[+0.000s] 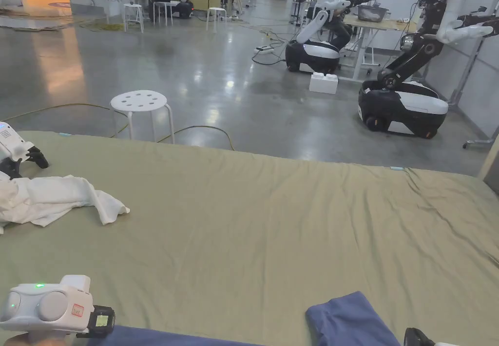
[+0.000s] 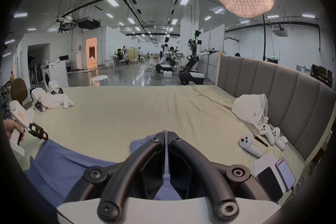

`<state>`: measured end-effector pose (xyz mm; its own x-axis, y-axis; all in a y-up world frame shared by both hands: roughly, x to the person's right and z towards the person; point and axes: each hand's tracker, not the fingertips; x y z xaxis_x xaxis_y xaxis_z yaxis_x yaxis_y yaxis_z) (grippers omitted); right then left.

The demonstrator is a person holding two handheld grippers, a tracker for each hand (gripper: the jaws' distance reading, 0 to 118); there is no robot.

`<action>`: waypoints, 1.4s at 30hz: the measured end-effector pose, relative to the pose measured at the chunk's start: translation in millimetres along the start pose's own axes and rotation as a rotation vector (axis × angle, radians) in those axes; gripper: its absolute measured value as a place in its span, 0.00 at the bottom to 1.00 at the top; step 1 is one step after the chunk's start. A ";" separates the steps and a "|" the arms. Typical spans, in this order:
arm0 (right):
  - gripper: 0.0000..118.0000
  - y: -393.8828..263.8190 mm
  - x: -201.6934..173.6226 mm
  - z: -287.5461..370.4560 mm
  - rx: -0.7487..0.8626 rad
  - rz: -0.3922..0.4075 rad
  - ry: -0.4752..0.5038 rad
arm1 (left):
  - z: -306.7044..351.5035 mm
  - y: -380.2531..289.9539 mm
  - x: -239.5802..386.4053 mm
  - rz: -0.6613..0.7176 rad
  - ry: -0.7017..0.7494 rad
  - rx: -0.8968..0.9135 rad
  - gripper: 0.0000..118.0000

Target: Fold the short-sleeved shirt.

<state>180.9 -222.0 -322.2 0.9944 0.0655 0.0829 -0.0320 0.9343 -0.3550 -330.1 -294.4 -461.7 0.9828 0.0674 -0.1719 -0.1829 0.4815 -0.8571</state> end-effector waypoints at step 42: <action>0.00 -46.7 69.7 -233.4 -0.719 0.042 0.103 | 55.6 -38.5 13.3 -0.045 -0.014 0.212 0.00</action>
<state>275.2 -342.9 -517.2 0.9994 0.0301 -0.0196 -0.0314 0.4678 -0.8833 -308.6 -263.4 -404.0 0.9904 0.0530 -0.1275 -0.1307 0.6572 -0.7422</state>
